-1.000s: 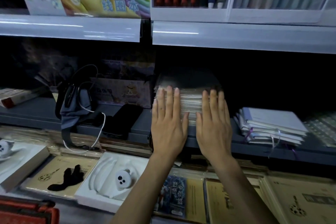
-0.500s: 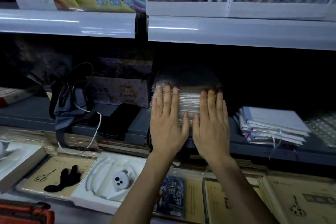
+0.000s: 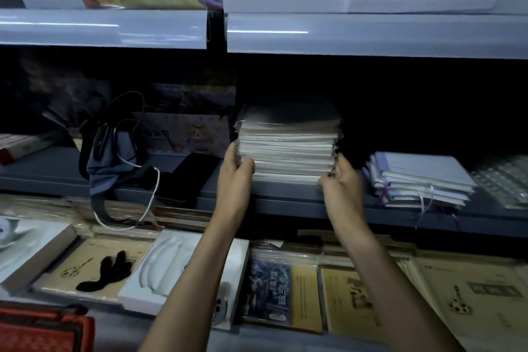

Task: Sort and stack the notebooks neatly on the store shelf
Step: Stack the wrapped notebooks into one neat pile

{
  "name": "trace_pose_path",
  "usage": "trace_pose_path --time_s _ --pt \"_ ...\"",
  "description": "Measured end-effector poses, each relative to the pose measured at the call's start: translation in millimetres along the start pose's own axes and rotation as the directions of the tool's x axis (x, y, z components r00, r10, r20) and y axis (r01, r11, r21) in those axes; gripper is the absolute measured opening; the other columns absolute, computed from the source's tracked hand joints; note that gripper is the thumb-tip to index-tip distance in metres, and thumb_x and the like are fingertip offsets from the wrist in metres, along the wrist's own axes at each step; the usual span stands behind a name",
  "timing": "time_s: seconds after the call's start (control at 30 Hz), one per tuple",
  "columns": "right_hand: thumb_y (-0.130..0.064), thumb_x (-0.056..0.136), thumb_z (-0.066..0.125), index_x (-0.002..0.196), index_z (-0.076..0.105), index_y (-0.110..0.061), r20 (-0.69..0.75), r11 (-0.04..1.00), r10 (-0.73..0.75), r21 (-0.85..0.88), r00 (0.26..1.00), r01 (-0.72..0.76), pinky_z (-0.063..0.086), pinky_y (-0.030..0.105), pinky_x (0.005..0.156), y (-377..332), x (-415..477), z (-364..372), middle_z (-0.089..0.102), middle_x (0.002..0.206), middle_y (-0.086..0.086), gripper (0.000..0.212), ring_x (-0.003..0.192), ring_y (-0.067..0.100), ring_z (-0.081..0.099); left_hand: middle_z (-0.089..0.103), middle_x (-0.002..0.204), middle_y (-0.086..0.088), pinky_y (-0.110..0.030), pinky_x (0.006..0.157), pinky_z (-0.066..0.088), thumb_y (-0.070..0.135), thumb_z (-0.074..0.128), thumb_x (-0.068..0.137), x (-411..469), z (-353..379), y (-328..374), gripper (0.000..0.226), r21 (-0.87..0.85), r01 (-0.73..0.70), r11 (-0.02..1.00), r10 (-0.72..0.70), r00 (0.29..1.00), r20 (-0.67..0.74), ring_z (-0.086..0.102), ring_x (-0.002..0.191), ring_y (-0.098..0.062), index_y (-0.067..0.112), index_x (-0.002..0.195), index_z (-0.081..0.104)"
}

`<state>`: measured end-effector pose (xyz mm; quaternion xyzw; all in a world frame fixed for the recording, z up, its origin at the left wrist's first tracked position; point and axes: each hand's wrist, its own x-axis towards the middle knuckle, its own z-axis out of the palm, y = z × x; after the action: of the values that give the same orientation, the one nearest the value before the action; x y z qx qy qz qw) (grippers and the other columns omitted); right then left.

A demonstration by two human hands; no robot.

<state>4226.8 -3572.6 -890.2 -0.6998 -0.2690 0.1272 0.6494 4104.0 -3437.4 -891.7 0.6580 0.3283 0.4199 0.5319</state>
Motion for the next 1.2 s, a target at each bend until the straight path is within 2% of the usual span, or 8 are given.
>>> trace_pose_path --time_s 0.23,0.3,0.4,0.57,0.7,0.8,0.97,1.2 --pt "0.017 0.09 0.042 0.163 0.023 -0.019 -0.017 0.999 0.032 -0.001 0.999 -0.032 0.024 0.011 0.092 -6.0 -4.3 5.3 0.032 0.164 -0.002 0.084 0.12 -0.006 0.034 0.063 0.095 0.01 -0.03 0.075 0.042 0.023 0.049 0.07 4.8 -1.3 -9.6 0.084 0.002 0.006 1.0 -0.006 0.998 0.065 0.052 0.073 -0.003 0.029 0.154 0.047" --pt "0.017 0.09 0.043 0.164 0.021 -0.02 -0.026 0.999 0.029 -0.037 0.999 -0.03 0.025 0.011 0.094 -5.0 -5.0 7.1 0.03 0.166 0.0 0.085 0.113 -0.023 0.035 0.068 0.113 0.009 -0.031 0.082 0.045 0.025 0.051 0.068 4.9 -1.5 -8.9 0.09 0.0 0.016 1.0 -0.016 0.998 0.064 0.057 0.084 -0.005 0.032 0.157 0.043" --pt "0.012 0.088 0.044 0.163 0.023 -0.024 -0.081 0.993 0.01 -0.116 0.997 -0.02 0.057 0.02 0.065 -1.3 -4.6 10.3 0.039 0.16 0.002 0.086 0.103 0.011 0.063 0.06 0.126 0.018 -0.033 0.099 0.044 0.029 0.052 0.068 1.7 -0.8 -7.4 0.097 0.03 0.014 0.999 -0.016 0.998 0.066 0.057 0.114 -0.009 0.033 0.163 0.033" --pt "0.01 0.09 0.047 0.164 0.019 -0.025 -0.044 0.968 -0.018 -0.252 0.999 0.006 0.046 0.037 0.055 2.9 -8.0 6.3 0.053 0.115 0.001 0.087 0.084 0.02 0.066 0.051 0.125 0.019 -0.026 0.097 0.033 0.033 0.051 0.071 -9.7 2.6 3.8 0.096 0.106 -0.022 0.994 0.016 0.998 0.053 0.046 0.117 -0.008 0.028 0.164 0.028" --pt "0.015 0.087 0.042 0.163 0.023 -0.022 -0.012 0.981 0.012 -0.194 1.0 -0.014 0.055 0.012 0.07 -2.4 -8.1 3.2 0.051 0.148 -0.002 0.087 0.108 0.014 0.063 0.043 0.156 0.015 -0.033 0.118 0.033 0.032 0.055 0.076 -7.9 -6.3 0.2 0.098 0.054 0.014 0.998 -0.02 0.994 0.108 0.042 0.138 -0.005 0.027 0.167 0.02" --pt "0.01 0.089 0.042 0.163 0.022 -0.028 0.002 0.981 0.028 -0.19 1.0 -0.027 0.048 0.01 0.053 -7.2 -7.5 1.4 0.049 0.15 -0.003 0.086 0.081 0.0 0.065 0.054 0.152 0.004 -0.034 0.119 0.038 0.025 0.055 0.082 -12.6 -9.0 -2.2 0.082 0.039 0.007 0.999 -0.008 1.0 0.03 0.051 0.136 -0.009 0.02 0.162 0.037" --pt "0.007 0.093 0.045 0.159 0.031 -0.015 -0.028 0.973 0.039 -0.225 0.999 -0.044 0.052 0.038 0.095 -3.2 -3.9 -11.7 0.058 0.138 0.005 0.071 0.117 0.023 0.062 0.073 0.105 0.005 -0.04 0.097 0.053 0.008 0.052 0.092 -23.8 -14.5 -13.6 0.036 0.3 -0.072 0.951 0.095 0.994 -0.062 0.068 0.104 -0.021 0.019 0.124 0.063" --pt "0.019 0.09 0.041 0.136 0.057 0.0 0.024 0.935 0.277 0.226 0.961 -0.275 0.062 0.027 0.062 -2.9 9.8 -18.7 0.054 0.132 0.011 0.052 0.109 0.033 0.055 0.071 0.123 0.002 -0.047 0.127 0.001 0.036 0.044 0.074 -16.6 -4.6 -27.7 0.064 0.537 0.06 0.842 -0.03 0.997 -0.065 0.061 0.124 -0.019 0.023 0.135 0.058"
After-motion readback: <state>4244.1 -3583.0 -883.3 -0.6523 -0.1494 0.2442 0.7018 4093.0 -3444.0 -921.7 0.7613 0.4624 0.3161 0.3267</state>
